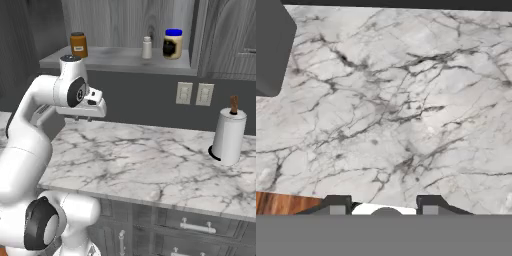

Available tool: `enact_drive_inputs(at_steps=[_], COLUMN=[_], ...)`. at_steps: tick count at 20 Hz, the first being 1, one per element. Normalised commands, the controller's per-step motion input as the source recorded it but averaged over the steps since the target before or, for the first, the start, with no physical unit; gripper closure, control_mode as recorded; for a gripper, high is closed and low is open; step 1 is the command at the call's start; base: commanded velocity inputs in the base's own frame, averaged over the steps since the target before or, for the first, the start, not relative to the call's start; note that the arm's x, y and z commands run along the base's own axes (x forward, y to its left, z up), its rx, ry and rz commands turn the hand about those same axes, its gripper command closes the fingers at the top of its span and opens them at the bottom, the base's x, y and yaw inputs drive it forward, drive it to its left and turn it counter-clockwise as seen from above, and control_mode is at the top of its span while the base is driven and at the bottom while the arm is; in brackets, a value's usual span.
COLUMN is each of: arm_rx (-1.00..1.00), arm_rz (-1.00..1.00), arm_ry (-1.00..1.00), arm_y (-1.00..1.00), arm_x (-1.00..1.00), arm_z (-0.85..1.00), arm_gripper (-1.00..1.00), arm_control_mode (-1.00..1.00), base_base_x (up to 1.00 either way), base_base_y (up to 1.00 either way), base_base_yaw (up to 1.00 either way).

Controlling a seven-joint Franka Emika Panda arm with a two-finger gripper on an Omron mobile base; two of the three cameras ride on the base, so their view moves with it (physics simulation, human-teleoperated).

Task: Collect the turmeric, mayonnaise, and shaker from the cabinet and place them next to the stove.

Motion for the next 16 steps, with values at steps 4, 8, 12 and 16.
enact_drive_inputs(at_steps=[4, 8, 12, 16], arm_rx=[0.01, 0.04, 0.07, 0.05], arm_rz=[0.0, 0.0, 0.01, 0.0], arm_ry=[-0.1, -0.4, -0.51, -0.5], arm_y=[0.0, -0.1, -0.36, -0.35], arm_x=[-0.19, -0.46, -0.43, -0.29], arm_z=[0.0, 0.12, 0.54, 0.81], arm_gripper=[-1.0, -1.0, -1.0, -1.0], arm_control_mode=[-1.0, -1.0, -1.0, -1.0], base_base_x=[0.0, 0.0, 0.0, 0.0], base_base_y=[0.0, 0.0, 0.0, 0.0], base_base_yaw=[0.0, 0.0, 0.0, 0.0])
